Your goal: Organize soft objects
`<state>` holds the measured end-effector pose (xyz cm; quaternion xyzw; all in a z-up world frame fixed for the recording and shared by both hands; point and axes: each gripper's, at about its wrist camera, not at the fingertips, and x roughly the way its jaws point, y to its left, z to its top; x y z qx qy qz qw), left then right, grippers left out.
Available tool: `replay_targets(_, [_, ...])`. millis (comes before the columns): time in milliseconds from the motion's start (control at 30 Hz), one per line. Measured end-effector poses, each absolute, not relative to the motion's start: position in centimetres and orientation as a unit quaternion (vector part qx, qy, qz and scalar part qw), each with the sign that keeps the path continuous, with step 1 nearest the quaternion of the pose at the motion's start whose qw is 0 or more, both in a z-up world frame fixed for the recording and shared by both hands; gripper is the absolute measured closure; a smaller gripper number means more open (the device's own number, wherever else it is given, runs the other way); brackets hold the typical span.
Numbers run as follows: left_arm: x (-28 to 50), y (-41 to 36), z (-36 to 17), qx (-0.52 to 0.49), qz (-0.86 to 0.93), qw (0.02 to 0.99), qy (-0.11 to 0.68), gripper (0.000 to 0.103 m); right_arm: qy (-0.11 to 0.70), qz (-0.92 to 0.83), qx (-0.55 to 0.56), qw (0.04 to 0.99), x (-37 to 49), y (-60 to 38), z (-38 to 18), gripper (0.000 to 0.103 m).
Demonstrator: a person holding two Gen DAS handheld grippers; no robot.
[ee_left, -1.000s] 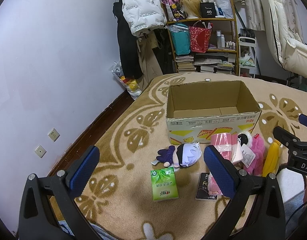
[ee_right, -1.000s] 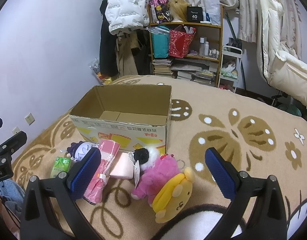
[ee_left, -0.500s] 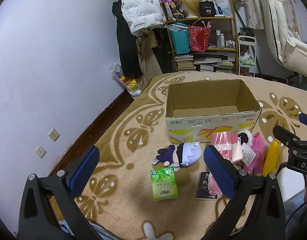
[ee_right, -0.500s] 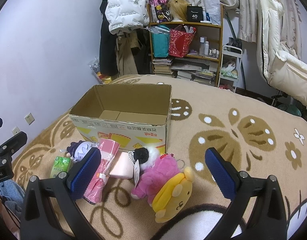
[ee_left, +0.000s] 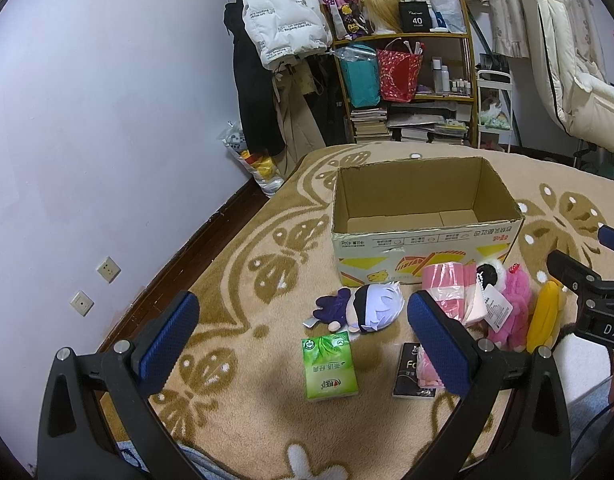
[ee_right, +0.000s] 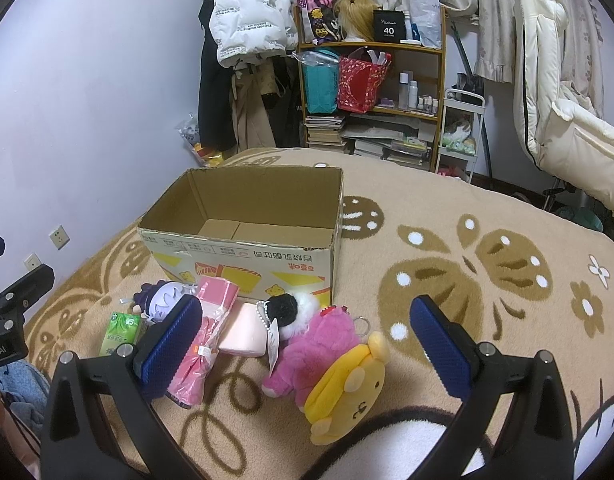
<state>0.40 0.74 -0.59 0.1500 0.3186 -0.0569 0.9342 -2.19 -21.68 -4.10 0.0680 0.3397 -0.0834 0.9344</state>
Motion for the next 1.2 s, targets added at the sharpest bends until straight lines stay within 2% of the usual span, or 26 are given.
replay_targets(200, [0.7,0.9,-0.8,0.150,-0.054,0.932,0.326,0.000,0.341,-0.085,0.068,0.934,-2.2,-21.7,-4.1,0.000])
replay_targets(500, [3.5,3.4,-1.5,0.095,-0.016,0.923,0.372,0.000,0.359,-0.098,0.079,0.925,-2.2,-22.5,-4.8,0.000])
replay_targets(1200, [8.5,3.0,-8.0,0.091,-0.025,0.852,0.515,0.000,0.415,-0.037,0.118,0.901,1.4,-21.0,-7.4,0.000])
